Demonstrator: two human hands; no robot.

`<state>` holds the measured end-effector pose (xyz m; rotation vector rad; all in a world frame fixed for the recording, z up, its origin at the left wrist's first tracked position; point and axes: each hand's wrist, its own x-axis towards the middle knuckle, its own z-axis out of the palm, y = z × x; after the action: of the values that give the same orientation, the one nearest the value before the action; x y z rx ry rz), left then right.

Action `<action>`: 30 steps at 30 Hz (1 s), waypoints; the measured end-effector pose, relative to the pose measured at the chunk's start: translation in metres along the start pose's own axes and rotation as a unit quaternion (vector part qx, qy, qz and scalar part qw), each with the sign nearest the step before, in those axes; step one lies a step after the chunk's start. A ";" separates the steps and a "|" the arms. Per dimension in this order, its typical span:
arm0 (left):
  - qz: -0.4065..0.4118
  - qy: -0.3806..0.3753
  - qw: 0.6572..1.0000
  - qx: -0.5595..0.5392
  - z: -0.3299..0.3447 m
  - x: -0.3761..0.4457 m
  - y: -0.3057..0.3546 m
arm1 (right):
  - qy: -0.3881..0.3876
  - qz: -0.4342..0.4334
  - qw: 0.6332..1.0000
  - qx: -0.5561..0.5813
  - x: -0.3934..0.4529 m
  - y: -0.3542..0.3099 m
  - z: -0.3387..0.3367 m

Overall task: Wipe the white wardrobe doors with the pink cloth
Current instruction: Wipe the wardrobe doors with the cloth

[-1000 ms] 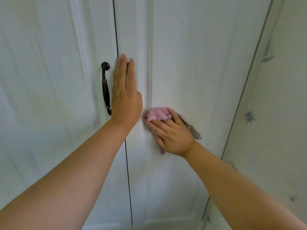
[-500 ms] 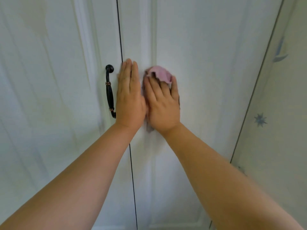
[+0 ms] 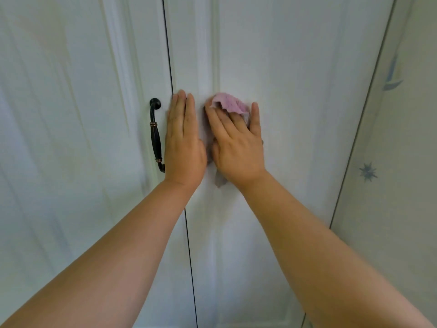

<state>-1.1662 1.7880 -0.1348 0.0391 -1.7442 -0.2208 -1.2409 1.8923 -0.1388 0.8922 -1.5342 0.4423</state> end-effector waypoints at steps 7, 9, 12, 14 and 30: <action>0.009 0.003 1.000 0.021 -0.002 -0.003 0.003 | -0.050 -0.004 0.999 0.004 -0.053 -0.023 0.011; 0.009 0.032 0.995 0.095 -0.005 -0.003 0.006 | -0.076 -0.054 0.996 0.007 -0.081 -0.010 0.007; 0.102 0.000 0.972 0.211 -0.008 -0.011 0.012 | -0.085 -0.038 0.995 -0.018 -0.093 0.022 -0.004; 0.204 -0.052 0.945 0.250 -0.009 -0.020 0.012 | -0.064 0.030 0.997 -0.045 -0.098 0.055 -0.016; 0.182 -0.102 0.968 0.140 0.033 -0.004 0.052 | -0.053 0.036 0.997 -0.038 -0.125 0.032 0.000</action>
<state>-1.1929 1.8439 -0.1358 -0.1017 -1.9403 0.3019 -1.2705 1.9474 -0.2517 0.8147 -1.6736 0.3906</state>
